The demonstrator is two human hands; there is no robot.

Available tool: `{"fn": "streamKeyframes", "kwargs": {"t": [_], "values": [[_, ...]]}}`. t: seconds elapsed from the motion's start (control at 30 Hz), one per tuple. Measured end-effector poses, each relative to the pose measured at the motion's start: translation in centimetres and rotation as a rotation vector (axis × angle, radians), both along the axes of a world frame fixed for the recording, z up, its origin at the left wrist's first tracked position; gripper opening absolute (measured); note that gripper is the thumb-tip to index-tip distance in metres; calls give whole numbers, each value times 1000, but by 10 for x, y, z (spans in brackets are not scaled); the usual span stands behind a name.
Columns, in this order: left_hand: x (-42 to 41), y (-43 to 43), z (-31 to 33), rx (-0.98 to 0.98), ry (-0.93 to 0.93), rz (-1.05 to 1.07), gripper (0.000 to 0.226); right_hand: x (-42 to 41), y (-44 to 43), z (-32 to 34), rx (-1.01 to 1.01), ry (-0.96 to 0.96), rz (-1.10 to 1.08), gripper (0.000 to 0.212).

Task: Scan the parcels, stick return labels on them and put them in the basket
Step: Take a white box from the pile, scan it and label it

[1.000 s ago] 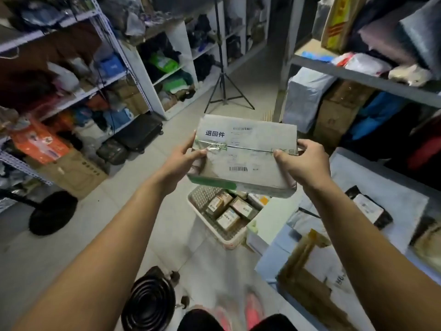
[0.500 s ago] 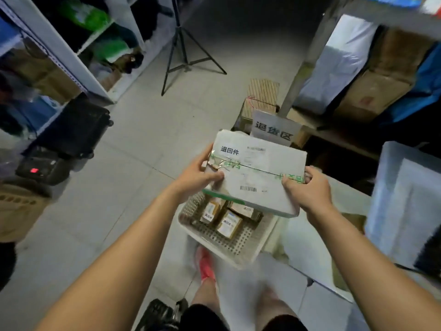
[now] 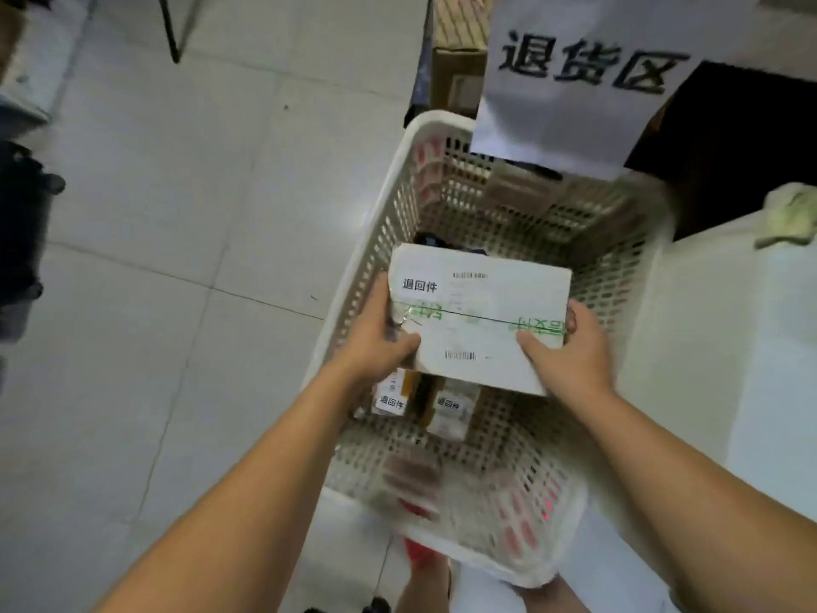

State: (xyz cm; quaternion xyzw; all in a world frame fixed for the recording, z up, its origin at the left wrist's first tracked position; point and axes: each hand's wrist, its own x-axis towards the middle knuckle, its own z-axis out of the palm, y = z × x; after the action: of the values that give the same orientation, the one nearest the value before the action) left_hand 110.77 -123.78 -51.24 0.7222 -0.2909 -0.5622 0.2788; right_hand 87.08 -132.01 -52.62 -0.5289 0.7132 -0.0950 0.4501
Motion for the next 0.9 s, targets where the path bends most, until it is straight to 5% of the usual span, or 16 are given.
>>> {"fn": "streamKeyframes", "kwargs": {"t": [0.27, 0.5, 0.77, 0.9], "values": [[-14, -39, -150, 85, 15, 1, 86, -11, -17, -141, 31, 79, 20, 62], [-9, -26, -194, 98, -160, -24, 92, -10, -12, -174, 39, 144, 63, 81], [-10, -44, -79, -75, -961, -672, 85, -4, -25, -54, -75, 428, 494, 69], [-23, -66, 39, -201, -1105, -779, 85, 2, -33, 62, -135, 466, 636, 61]]}}
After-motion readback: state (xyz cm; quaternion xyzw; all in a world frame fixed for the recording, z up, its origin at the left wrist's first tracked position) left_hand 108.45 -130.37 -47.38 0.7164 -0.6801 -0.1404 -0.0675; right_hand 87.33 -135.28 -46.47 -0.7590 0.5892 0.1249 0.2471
